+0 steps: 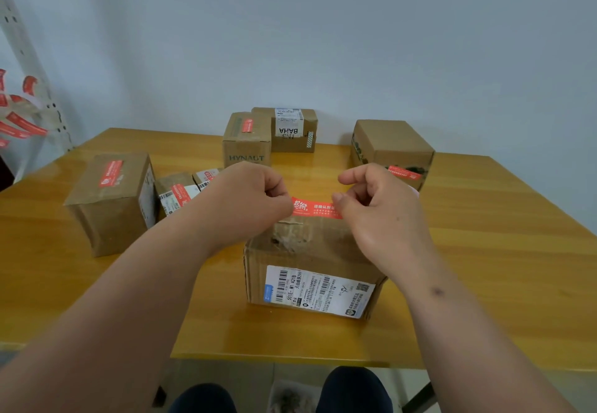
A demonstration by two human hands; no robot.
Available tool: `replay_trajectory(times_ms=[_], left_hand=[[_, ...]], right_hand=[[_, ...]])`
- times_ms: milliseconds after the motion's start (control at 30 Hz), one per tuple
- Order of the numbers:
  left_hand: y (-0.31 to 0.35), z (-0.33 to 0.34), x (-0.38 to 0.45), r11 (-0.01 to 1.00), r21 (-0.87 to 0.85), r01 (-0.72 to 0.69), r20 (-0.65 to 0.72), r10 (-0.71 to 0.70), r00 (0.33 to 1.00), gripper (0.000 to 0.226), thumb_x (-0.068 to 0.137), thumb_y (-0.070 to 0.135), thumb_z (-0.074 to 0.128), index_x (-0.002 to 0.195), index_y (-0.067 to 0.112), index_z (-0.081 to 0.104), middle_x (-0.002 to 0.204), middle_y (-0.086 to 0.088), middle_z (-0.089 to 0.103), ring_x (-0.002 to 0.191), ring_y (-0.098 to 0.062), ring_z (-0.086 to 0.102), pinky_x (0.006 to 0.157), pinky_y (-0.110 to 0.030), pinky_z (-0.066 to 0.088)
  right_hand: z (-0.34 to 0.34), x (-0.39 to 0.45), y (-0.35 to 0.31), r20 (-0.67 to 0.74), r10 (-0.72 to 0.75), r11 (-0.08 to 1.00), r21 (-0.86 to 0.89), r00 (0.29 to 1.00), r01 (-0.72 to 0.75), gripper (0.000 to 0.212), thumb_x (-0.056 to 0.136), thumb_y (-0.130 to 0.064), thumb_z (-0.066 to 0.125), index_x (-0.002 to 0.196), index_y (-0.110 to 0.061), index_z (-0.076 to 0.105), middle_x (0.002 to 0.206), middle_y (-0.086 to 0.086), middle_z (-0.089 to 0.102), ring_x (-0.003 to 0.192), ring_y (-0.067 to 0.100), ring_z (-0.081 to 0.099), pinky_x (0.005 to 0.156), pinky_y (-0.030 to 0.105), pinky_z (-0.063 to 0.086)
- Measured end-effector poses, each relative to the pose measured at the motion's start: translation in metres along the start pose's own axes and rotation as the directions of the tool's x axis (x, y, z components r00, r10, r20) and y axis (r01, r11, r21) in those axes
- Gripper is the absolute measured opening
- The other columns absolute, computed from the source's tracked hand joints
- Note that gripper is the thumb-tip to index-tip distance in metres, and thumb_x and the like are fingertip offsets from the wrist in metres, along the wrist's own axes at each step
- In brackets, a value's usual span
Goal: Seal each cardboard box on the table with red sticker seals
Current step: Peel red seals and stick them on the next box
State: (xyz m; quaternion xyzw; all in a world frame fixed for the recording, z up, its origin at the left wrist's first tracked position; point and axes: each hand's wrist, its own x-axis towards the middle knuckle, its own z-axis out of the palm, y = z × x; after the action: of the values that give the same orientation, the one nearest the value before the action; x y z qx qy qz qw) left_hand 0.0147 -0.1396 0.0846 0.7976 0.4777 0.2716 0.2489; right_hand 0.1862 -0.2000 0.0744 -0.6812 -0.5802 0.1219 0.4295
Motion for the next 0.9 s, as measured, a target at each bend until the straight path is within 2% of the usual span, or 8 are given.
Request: replay_trajectory(times_ms=[67, 133, 200, 233, 267, 333, 400, 900], left_hand=[[-0.003, 0.002, 0.002, 1.0, -0.004, 0.025, 0.003, -0.025, 1.0, 0.018, 0.084, 0.023, 0.064, 0.069, 0.014, 0.065, 0.062, 0.006, 0.062, 0.05, 0.001, 0.049, 0.052, -0.015, 0.044], [-0.005, 0.007, 0.005, 0.999, -0.002, 0.045, -0.001, -0.045, 0.999, 0.017, 0.084, 0.024, 0.064, 0.071, 0.013, 0.065, 0.063, 0.005, 0.062, 0.056, -0.002, 0.052, 0.057, -0.022, 0.049], [-0.005, 0.012, 0.008, 0.998, 0.026, 0.057, -0.011, -0.057, 0.998, 0.02, 0.084, 0.026, 0.063, 0.069, 0.013, 0.064, 0.064, 0.004, 0.062, 0.061, -0.008, 0.055, 0.062, -0.028, 0.054], [-0.005, 0.014, 0.008, 0.997, 0.052, 0.06, -0.015, -0.059, 0.998, 0.022, 0.084, 0.027, 0.063, 0.067, 0.014, 0.063, 0.063, 0.004, 0.062, 0.06, -0.009, 0.055, 0.063, -0.03, 0.054], [-0.005, 0.017, 0.009, 0.995, 0.079, 0.059, -0.016, -0.058, 0.998, 0.024, 0.085, 0.029, 0.062, 0.065, 0.015, 0.061, 0.062, 0.004, 0.061, 0.059, -0.009, 0.054, 0.063, -0.032, 0.054], [-0.005, 0.02, 0.009, 0.992, 0.113, 0.054, -0.017, -0.052, 0.999, 0.026, 0.085, 0.032, 0.062, 0.064, 0.018, 0.06, 0.061, 0.004, 0.062, 0.058, -0.01, 0.055, 0.064, -0.033, 0.055], [-0.005, 0.022, 0.009, 0.989, 0.135, 0.056, -0.02, -0.053, 0.998, 0.025, 0.085, 0.034, 0.062, 0.065, 0.019, 0.062, 0.063, 0.003, 0.064, 0.061, -0.011, 0.059, 0.066, -0.034, 0.056], [0.0, 0.033, 0.009, 0.971, 0.233, 0.059, -0.05, -0.049, 0.998, 0.023, 0.085, 0.033, 0.062, 0.064, 0.026, 0.055, 0.074, 0.006, 0.058, 0.072, -0.012, 0.057, 0.069, -0.034, 0.054]], right_hand=[[-0.002, 0.001, 0.003, 0.021, 0.023, 0.999, 0.045, 1.0, -0.024, 0.019, 0.091, -0.027, 0.065, 0.108, -0.029, 0.06, 0.077, -0.009, 0.064, 0.073, 0.001, 0.06, 0.058, 0.007, 0.041], [-0.003, 0.003, 0.007, 0.041, 0.033, 0.998, 0.048, 0.999, -0.035, 0.019, 0.091, -0.027, 0.065, 0.109, -0.028, 0.06, 0.079, -0.009, 0.065, 0.075, -0.006, 0.059, 0.059, 0.003, 0.04], [-0.002, 0.004, 0.009, 0.07, 0.032, 0.999, -0.028, 0.997, -0.03, 0.019, 0.091, -0.028, 0.064, 0.109, -0.027, 0.059, 0.08, -0.011, 0.064, 0.079, -0.019, 0.051, 0.065, 0.0, 0.037], [0.0, 0.005, 0.009, 0.084, 0.031, 0.997, -0.076, 0.996, -0.025, 0.02, 0.091, -0.028, 0.064, 0.11, -0.027, 0.059, 0.081, -0.013, 0.063, 0.081, -0.019, 0.049, 0.07, 0.001, 0.038], [0.002, 0.006, 0.01, 0.095, 0.033, 0.993, -0.117, 0.995, -0.022, 0.021, 0.091, -0.029, 0.064, 0.112, -0.028, 0.058, 0.081, -0.014, 0.062, 0.083, -0.012, 0.052, 0.079, 0.008, 0.041], [0.006, 0.008, 0.01, 0.107, 0.05, 0.985, -0.168, 0.993, -0.032, 0.022, 0.091, -0.03, 0.063, 0.113, -0.03, 0.058, 0.081, -0.016, 0.06, 0.084, 0.002, 0.057, 0.093, 0.035, 0.047], [0.007, 0.008, 0.009, 0.118, 0.064, 0.981, -0.187, 0.991, -0.041, 0.023, 0.091, -0.031, 0.063, 0.114, -0.031, 0.058, 0.082, -0.017, 0.059, 0.088, 0.008, 0.059, 0.096, 0.043, 0.046], [0.011, 0.008, 0.011, 0.139, 0.019, 0.954, -0.298, 0.99, 0.024, 0.022, 0.094, -0.027, 0.059, 0.116, -0.029, 0.058, 0.09, -0.015, 0.055, 0.091, 0.009, 0.055, 0.099, 0.044, 0.042]])
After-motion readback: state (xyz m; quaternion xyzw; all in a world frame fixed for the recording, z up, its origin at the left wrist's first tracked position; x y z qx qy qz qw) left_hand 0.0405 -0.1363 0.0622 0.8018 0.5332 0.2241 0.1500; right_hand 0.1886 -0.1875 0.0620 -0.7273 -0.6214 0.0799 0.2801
